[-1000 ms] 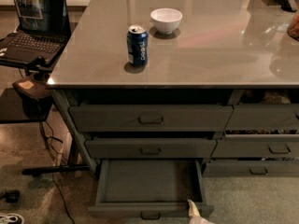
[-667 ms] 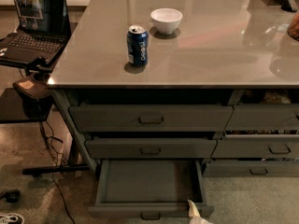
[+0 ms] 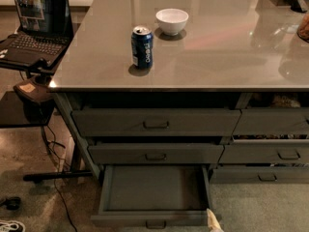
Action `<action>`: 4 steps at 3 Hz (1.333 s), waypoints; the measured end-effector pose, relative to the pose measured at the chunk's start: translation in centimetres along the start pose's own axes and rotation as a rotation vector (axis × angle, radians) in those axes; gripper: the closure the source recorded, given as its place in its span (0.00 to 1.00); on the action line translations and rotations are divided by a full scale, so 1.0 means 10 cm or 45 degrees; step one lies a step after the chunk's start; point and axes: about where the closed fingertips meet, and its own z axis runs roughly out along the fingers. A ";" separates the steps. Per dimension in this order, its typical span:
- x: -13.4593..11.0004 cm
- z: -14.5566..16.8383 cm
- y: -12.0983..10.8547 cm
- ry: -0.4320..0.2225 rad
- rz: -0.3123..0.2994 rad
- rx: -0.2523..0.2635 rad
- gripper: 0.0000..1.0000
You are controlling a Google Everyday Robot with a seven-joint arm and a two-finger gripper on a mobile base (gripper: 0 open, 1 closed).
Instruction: Close bottom drawer
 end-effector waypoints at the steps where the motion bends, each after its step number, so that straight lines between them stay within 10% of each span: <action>1: 0.16 -0.66 0.31 0.052 0.085 0.101 0.00; 2: 0.28 -0.83 0.79 0.041 0.104 0.088 0.00; 4: 0.83 0.29 1.97 -0.021 0.193 -0.441 0.00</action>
Offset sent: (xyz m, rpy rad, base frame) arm -0.1919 -0.0209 -0.1516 0.3189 0.3774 -0.0254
